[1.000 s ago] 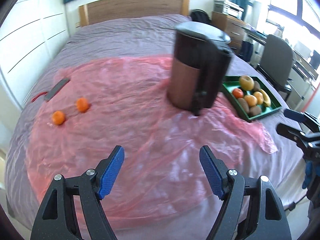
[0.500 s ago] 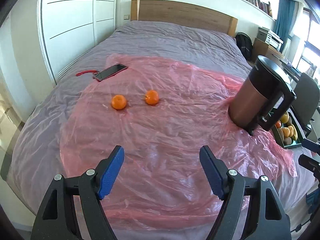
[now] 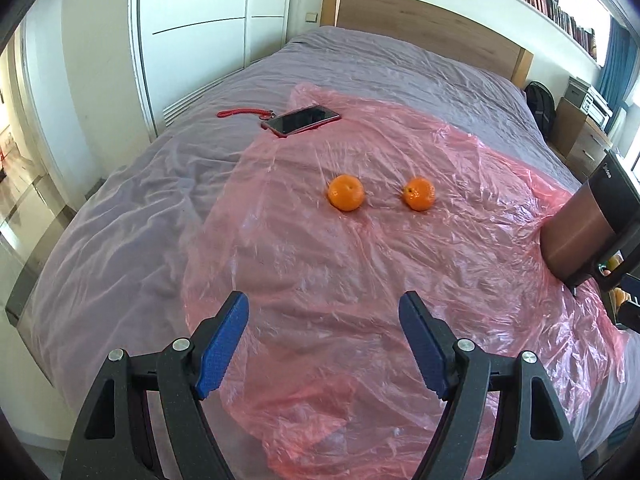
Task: Organize fruits
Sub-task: 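Move both tools back toward the two mandarins on the sheet, then grasp a mandarin with the left tool while the right tool grasps the other mandarin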
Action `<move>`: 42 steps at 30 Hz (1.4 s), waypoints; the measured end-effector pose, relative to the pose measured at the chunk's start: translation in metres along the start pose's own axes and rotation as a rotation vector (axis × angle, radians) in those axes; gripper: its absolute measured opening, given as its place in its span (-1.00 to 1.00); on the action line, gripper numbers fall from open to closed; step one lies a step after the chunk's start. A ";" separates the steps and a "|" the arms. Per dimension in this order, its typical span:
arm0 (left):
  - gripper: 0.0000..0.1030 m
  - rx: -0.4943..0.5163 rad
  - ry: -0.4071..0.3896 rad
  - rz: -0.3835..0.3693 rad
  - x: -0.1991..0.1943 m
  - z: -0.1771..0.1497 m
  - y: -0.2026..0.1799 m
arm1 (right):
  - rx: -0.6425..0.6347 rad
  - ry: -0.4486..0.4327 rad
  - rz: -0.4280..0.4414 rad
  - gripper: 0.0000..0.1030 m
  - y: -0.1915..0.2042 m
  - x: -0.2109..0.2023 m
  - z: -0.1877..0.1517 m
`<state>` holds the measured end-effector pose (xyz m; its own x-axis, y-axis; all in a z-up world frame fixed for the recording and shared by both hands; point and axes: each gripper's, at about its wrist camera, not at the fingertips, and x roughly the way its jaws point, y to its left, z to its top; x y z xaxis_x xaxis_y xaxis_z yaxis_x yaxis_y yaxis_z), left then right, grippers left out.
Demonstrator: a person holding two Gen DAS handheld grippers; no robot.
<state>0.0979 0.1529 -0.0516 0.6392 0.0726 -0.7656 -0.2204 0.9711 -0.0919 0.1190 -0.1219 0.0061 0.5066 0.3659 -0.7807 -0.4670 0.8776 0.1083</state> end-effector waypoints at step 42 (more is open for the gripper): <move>-0.22 0.201 0.105 -0.053 0.203 0.088 -0.024 | -0.032 0.137 0.151 -0.95 0.035 0.276 0.126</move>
<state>0.2975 0.1639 -0.1487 0.5636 0.0062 -0.8260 -0.0306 0.9994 -0.0134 0.3343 0.0484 -0.1277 0.3262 0.4453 -0.8338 -0.5546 0.8045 0.2127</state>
